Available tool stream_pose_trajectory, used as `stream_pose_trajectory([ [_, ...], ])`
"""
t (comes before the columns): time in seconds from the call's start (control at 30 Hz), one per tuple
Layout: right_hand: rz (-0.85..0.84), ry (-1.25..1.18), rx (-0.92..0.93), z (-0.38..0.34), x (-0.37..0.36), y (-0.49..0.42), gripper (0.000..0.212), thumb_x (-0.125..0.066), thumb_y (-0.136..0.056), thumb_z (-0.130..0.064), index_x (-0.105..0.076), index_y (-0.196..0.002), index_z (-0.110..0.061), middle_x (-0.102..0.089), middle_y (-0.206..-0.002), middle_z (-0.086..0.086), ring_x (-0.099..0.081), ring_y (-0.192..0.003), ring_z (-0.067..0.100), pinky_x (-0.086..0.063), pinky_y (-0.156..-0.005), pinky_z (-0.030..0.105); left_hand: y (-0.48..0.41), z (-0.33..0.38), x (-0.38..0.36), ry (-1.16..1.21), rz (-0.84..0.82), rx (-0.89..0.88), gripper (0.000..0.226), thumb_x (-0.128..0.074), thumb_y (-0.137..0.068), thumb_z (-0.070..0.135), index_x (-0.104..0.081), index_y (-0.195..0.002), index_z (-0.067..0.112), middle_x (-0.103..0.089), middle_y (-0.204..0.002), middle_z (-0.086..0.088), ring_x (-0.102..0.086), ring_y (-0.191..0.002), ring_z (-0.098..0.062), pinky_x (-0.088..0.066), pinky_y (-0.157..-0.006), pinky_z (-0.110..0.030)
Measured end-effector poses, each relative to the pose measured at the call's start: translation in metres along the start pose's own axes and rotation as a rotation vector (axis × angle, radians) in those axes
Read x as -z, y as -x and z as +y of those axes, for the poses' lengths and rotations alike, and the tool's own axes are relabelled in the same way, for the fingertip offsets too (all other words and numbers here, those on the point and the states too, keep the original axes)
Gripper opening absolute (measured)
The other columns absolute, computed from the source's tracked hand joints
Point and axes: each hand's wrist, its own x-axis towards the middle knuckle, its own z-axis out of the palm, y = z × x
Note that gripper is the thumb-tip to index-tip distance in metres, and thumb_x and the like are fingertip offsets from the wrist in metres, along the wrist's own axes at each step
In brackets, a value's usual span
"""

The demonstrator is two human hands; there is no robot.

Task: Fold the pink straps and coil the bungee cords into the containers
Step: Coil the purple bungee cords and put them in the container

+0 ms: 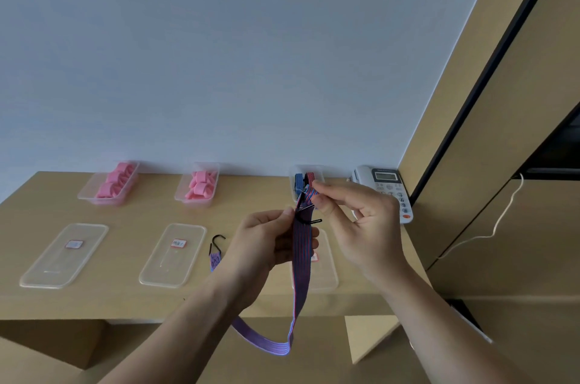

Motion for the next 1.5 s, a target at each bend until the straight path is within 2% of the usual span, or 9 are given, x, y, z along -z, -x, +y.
stream_pose_trajectory([
  [0.23,0.018,0.045,0.077,-0.004,-0.002,0.006,0.014,-0.08,-0.079,-0.005,-0.079,-0.093,-0.006,-0.077,-0.095,0.0,-0.074,-0.088,0.01,-0.06,-0.078,0.035,0.002,0.0,0.001,0.117,-0.068,0.015,0.026,-0.063,-0.096,0.02,-0.08,-0.098,0.0,-0.075,-0.098,-0.024,-0.075,-0.089,-0.034,-0.062,-0.073,-0.039],
  [0.37,-0.024,0.083,0.183,-0.004,-0.006,0.015,0.011,-0.083,-0.076,-0.002,-0.079,-0.086,-0.001,-0.077,-0.095,0.005,-0.074,-0.092,0.015,-0.06,-0.08,0.036,0.0,0.004,0.0,0.223,-0.058,0.038,0.027,-0.067,-0.087,0.027,-0.08,-0.096,0.005,-0.071,-0.091,-0.016,-0.072,-0.077,-0.025,-0.062,-0.065,-0.038],
  [0.57,-0.039,0.08,0.233,0.001,-0.011,0.03,0.009,-0.08,-0.073,0.006,-0.079,-0.08,0.0,-0.076,-0.099,0.01,-0.073,-0.1,0.021,-0.061,-0.078,0.044,0.001,0.01,0.005,0.135,-0.084,-0.01,0.032,-0.068,-0.086,0.03,-0.08,-0.105,0.007,-0.072,-0.093,-0.011,-0.068,-0.077,-0.019,-0.06,-0.071,-0.033],
  [1.03,-0.092,0.201,0.269,0.003,-0.008,0.033,0.016,-0.083,-0.068,0.011,-0.079,-0.075,-0.003,-0.076,-0.102,0.005,-0.071,-0.107,0.017,-0.058,-0.09,0.033,-0.001,0.006,0.01,0.025,-0.089,-0.123,0.022,-0.062,-0.097,0.012,-0.079,-0.109,0.006,-0.077,-0.098,-0.015,-0.073,-0.082,-0.021,-0.061,-0.071,-0.032],
  [1.2,-0.111,0.162,0.101,-0.008,-0.004,0.021,0.022,-0.087,-0.069,-0.003,-0.08,-0.089,-0.01,-0.076,-0.105,-0.002,-0.071,-0.099,0.009,-0.056,-0.086,0.028,0.0,0.008,0.009,-0.051,-0.047,-0.135,0.03,-0.054,-0.103,0.003,-0.082,-0.101,0.013,-0.078,-0.095,-0.013,-0.072,-0.079,-0.021,-0.061,-0.069,-0.031],
  [1.27,-0.117,0.171,-0.08,-0.013,-0.004,0.011,0.039,-0.087,-0.071,-0.007,-0.076,-0.108,-0.016,-0.073,-0.108,-0.006,-0.067,-0.095,0.008,-0.056,-0.079,0.028,0.0,0.009,0.007,-0.096,-0.038,-0.162,0.029,-0.054,-0.103,0.002,-0.081,-0.101,0.012,-0.079,-0.098,-0.014,-0.073,-0.08,-0.023,-0.062,-0.073,-0.034],
  [1.33,-0.24,0.16,-0.328,-0.016,-0.002,-0.001,0.049,-0.085,-0.075,-0.015,-0.069,-0.121,-0.023,-0.069,-0.109,-0.008,-0.064,-0.095,0.01,-0.057,-0.077,0.034,-0.001,0.012,0.005,-0.124,-0.033,-0.189,0.024,-0.055,-0.104,0.003,-0.077,-0.11,0.011,-0.079,-0.101,-0.015,-0.073,-0.082,-0.024,-0.064,-0.078,-0.038],
  [1.43,-0.464,0.046,-0.44,-0.016,0.005,-0.016,0.027,-0.077,-0.083,-0.011,-0.073,-0.108,-0.021,-0.074,-0.099,-0.005,-0.067,-0.096,0.01,-0.054,-0.085,0.034,0.0,0.017,0.0,-0.127,-0.026,-0.19,0.026,-0.057,-0.103,0.004,-0.062,-0.126,0.014,-0.08,-0.101,-0.016,-0.075,-0.081,-0.026,-0.064,-0.078,-0.04],
  [1.5,-0.473,0.026,-0.425,-0.017,0.009,-0.02,0.021,-0.076,-0.084,-0.008,-0.073,-0.102,-0.019,-0.074,-0.096,-0.006,-0.068,-0.094,0.011,-0.055,-0.085,0.034,0.0,0.018,-0.003,-0.104,-0.021,-0.179,0.03,-0.06,-0.102,0.005,-0.055,-0.13,0.014,-0.08,-0.099,-0.017,-0.076,-0.079,-0.028,-0.065,-0.077,-0.042],
])
